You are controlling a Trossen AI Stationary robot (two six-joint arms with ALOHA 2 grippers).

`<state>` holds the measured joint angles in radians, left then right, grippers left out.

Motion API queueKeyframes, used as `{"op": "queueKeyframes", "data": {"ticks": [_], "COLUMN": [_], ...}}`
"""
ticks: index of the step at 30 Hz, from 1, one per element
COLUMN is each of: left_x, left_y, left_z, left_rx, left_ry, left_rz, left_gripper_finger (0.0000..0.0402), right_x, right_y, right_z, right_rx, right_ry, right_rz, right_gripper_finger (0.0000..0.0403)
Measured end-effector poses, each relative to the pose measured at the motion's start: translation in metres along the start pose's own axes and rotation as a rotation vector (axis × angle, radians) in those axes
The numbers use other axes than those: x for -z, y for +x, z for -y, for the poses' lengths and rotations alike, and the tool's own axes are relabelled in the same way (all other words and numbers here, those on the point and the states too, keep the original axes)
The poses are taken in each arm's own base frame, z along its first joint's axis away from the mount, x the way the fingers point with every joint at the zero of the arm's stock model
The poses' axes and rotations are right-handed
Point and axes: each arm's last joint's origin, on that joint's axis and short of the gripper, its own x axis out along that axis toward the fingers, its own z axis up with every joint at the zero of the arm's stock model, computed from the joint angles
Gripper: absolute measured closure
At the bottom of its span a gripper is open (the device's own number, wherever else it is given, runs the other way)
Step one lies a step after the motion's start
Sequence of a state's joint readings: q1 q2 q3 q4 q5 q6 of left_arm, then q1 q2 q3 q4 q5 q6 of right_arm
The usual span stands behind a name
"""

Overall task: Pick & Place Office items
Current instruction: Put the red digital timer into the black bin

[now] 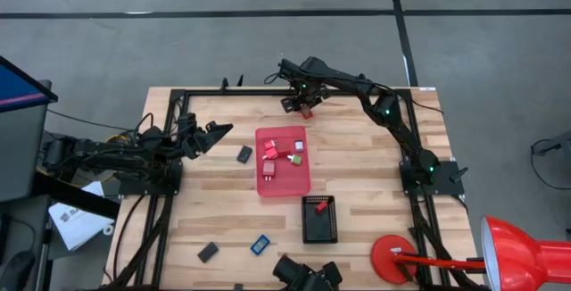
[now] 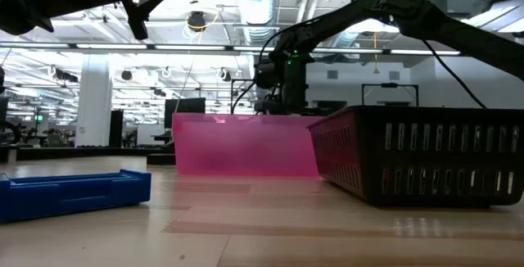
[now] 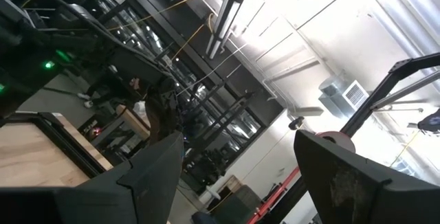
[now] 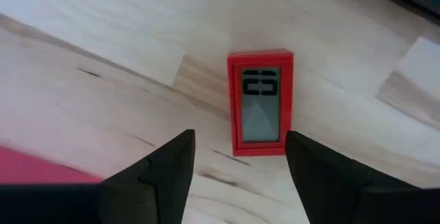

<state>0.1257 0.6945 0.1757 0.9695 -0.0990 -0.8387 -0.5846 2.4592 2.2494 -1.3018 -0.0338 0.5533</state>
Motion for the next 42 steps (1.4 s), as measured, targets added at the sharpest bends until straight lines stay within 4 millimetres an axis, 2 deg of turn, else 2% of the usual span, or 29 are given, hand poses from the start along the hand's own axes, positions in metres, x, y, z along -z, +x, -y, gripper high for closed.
{"op": "queueKeyframes", "data": {"ticks": [10,17,23,31,42], "left_x": [0.0,0.0,0.0,0.0,0.0], "left_y": [0.0,0.0,0.0,0.0,0.0], "left_z": [0.0,0.0,0.0,0.0,0.0], "left_rx": [-0.004,-0.004,-0.004,-0.006,-0.007], "left_ry": [-0.005,-0.005,-0.005,-0.004,-0.004], "left_rz": [0.004,0.004,0.004,0.002,0.001], "left_gripper_finger": [0.0128,0.0128,0.0128,0.0128,0.0128], "right_x": [0.009,-0.001,-0.01,-0.018,-0.007], "right_y": [0.0,0.0,-0.001,-0.001,0.027], "right_z": [-0.008,0.009,0.024,0.031,0.033], "right_rx": [0.02,-0.007,-0.013,-0.027,-0.025], "right_ry": [-0.082,-0.011,0.045,0.061,0.059], "right_rz": [-0.027,-0.045,-0.053,-0.014,-0.102], "right_gripper_finger": [0.018,0.0159,0.0158,0.0158,0.0158]}}
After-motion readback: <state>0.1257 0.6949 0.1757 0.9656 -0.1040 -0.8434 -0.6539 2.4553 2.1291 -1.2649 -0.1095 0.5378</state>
